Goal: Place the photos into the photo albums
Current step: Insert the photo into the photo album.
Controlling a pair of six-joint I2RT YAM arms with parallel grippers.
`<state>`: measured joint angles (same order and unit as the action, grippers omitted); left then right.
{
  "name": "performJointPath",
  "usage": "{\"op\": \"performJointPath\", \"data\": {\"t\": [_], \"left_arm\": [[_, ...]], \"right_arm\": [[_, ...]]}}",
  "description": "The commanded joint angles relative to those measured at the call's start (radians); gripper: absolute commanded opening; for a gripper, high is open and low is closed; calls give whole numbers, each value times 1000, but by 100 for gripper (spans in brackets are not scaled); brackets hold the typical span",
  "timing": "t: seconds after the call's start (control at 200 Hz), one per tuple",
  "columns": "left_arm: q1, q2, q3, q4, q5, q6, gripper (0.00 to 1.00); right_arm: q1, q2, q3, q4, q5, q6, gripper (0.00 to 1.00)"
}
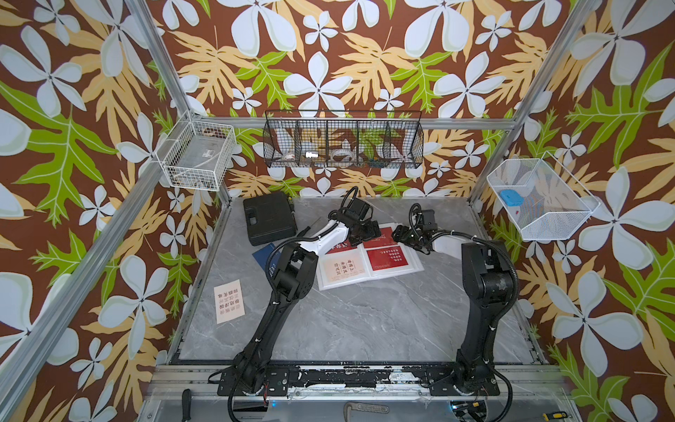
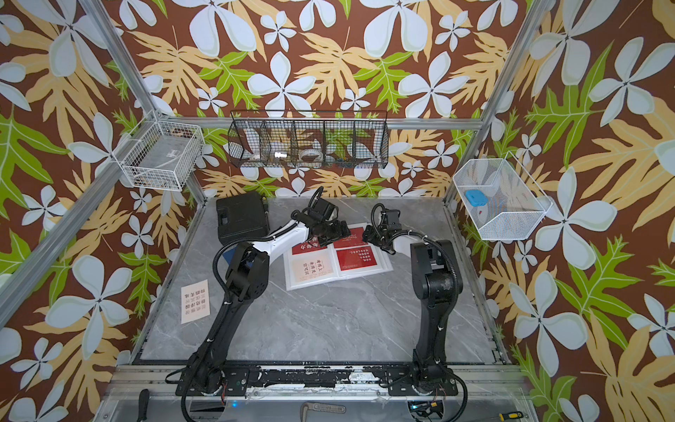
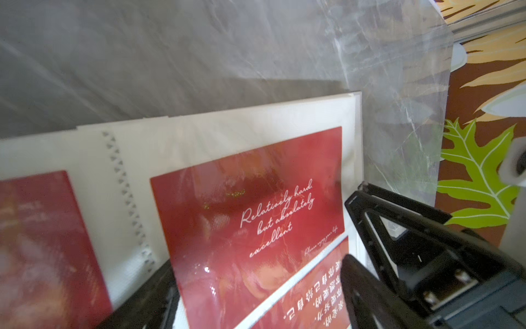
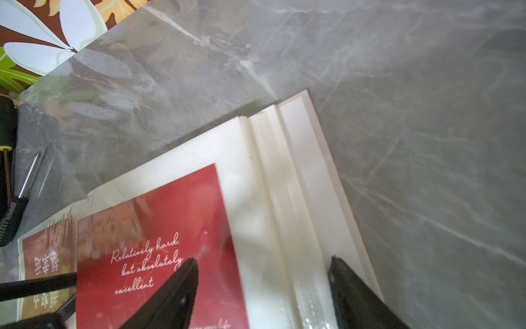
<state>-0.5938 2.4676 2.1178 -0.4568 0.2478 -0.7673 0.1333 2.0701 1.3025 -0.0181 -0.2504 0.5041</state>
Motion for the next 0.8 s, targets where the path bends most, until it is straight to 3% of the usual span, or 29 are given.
{"op": "performJointPath", "data": {"t": [0.0, 0.22, 0.495, 0.796], "left_arm": [[-12, -21, -56, 208, 209, -26, 78], [-11, -39, -81, 239, 233, 2, 83], [3, -94, -87, 48, 30, 161, 95], [30, -181, -241, 86, 8, 176, 98]], "right_arm": [[19, 14, -7, -217, -117, 44, 75], [19, 16, -11, -221, -116, 43, 75], [4, -71, 36, -252, -59, -1, 76], [6, -80, 84, -311, -55, -25, 76]]}}
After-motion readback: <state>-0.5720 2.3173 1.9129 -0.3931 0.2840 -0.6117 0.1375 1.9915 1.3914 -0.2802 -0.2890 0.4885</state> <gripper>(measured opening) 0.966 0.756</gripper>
